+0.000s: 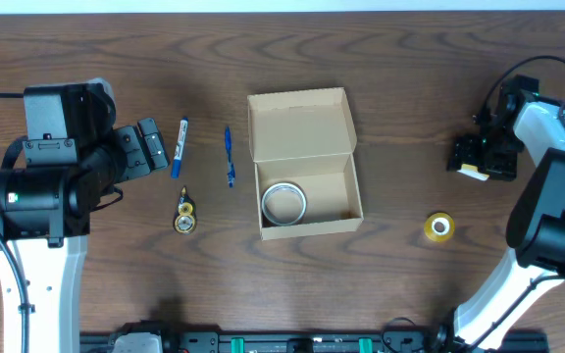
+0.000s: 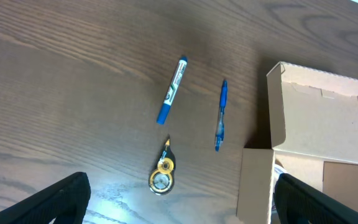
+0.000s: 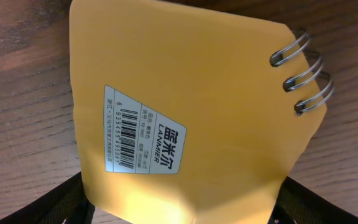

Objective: Pack container
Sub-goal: 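Lower the right gripper and grasp the yellow notepad's edge, then lift the notepad with the right gripper and carry it over the box, then lower the notepad into the box beside the tape and release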

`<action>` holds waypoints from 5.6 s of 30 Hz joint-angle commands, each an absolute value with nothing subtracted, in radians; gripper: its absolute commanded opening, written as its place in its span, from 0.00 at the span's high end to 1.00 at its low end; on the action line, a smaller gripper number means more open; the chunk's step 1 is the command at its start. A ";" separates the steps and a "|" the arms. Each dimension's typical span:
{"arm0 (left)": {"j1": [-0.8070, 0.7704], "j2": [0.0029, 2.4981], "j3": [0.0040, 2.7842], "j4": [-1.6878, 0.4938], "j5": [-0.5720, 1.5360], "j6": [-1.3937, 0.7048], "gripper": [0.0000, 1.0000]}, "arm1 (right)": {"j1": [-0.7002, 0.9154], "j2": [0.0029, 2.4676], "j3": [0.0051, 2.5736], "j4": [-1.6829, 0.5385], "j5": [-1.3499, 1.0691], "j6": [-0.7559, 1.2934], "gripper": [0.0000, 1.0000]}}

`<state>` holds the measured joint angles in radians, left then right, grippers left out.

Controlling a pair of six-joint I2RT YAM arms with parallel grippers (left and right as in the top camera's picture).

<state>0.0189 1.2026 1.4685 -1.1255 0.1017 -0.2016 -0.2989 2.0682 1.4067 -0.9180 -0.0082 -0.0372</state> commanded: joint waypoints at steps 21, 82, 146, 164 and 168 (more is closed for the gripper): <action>0.024 1.205 1.482 -1.126 0.123 -0.179 0.05 | -0.282 2.082 1.498 -0.987 -0.031 -0.039 0.27; 0.024 1.206 1.482 -1.137 0.123 -0.175 0.05 | 0.566 1.782 2.125 -1.644 0.127 0.004 0.32; 0.024 1.206 1.482 -1.133 0.132 -0.172 0.05 | 0.609 1.782 1.387 -1.232 0.026 0.025 0.29; 0.024 1.206 1.482 -1.136 0.131 -0.172 0.05 | 0.610 1.782 1.517 -1.258 0.018 0.021 0.29; 0.024 1.206 1.482 -1.135 0.131 -0.172 0.05 | 0.609 1.782 1.517 -1.252 0.027 0.017 0.29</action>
